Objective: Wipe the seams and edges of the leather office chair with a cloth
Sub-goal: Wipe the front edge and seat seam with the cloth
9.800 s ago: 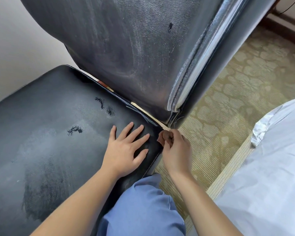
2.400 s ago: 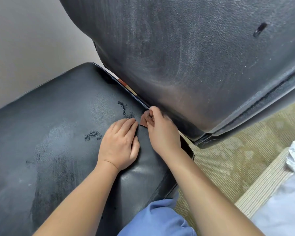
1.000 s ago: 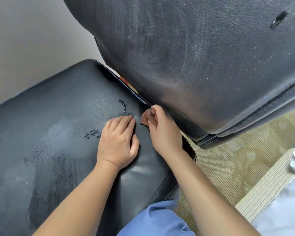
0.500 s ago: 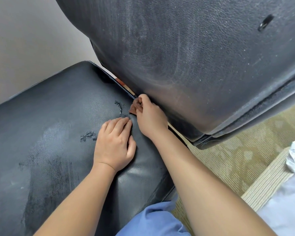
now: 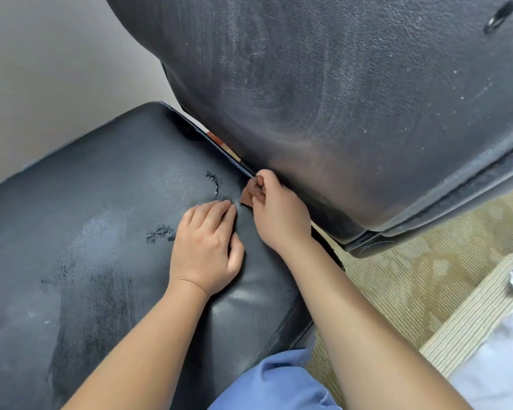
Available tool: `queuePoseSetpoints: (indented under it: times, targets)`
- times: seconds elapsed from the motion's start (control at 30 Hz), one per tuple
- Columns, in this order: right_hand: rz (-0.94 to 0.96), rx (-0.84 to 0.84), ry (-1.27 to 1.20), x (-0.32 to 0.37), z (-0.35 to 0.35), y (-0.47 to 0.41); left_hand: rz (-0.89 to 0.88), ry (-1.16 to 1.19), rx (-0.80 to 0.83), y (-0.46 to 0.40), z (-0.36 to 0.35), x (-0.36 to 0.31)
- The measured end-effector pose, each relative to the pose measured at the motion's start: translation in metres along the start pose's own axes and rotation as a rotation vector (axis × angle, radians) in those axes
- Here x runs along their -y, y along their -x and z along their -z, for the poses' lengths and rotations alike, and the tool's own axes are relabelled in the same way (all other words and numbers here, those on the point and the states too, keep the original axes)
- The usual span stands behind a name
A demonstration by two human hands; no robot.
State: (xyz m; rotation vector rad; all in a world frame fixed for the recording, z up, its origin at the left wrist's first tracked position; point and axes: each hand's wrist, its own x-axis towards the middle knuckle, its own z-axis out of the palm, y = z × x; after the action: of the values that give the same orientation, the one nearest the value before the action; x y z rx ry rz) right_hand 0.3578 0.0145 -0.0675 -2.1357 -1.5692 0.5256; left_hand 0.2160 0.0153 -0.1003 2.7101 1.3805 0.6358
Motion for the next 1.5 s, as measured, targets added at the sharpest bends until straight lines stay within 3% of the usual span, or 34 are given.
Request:
queuePoseSetpoints:
  times: [0.2, 0.47, 0.8, 1.1, 1.37, 1.5]
  targets:
    - [0.006, 0.069, 0.024, 0.011, -0.002, -0.025, 0.007, 0.000, 0.008, -0.001, 0.000, -0.001]
    - [0.104, 0.044, -0.072, -0.011, 0.003, 0.009, 0.005, -0.003, 0.008, 0.000, 0.000, -0.001]
    - [0.044, 0.118, -0.016, 0.007, 0.002, -0.028, 0.000, -0.004, 0.014, -0.001, 0.000, 0.000]
    - [0.130, 0.069, -0.089, -0.010, 0.002, 0.005, 0.002, 0.002, 0.014, 0.000, 0.000, 0.001]
    - [0.061, 0.016, -0.079, 0.000, -0.004, -0.008, 0.003, 0.009, 0.014, 0.000, -0.001, 0.001]
    - [0.010, 0.066, -0.047, 0.012, -0.005, -0.030, -0.001, 0.018, 0.001, 0.000, -0.001, 0.001]
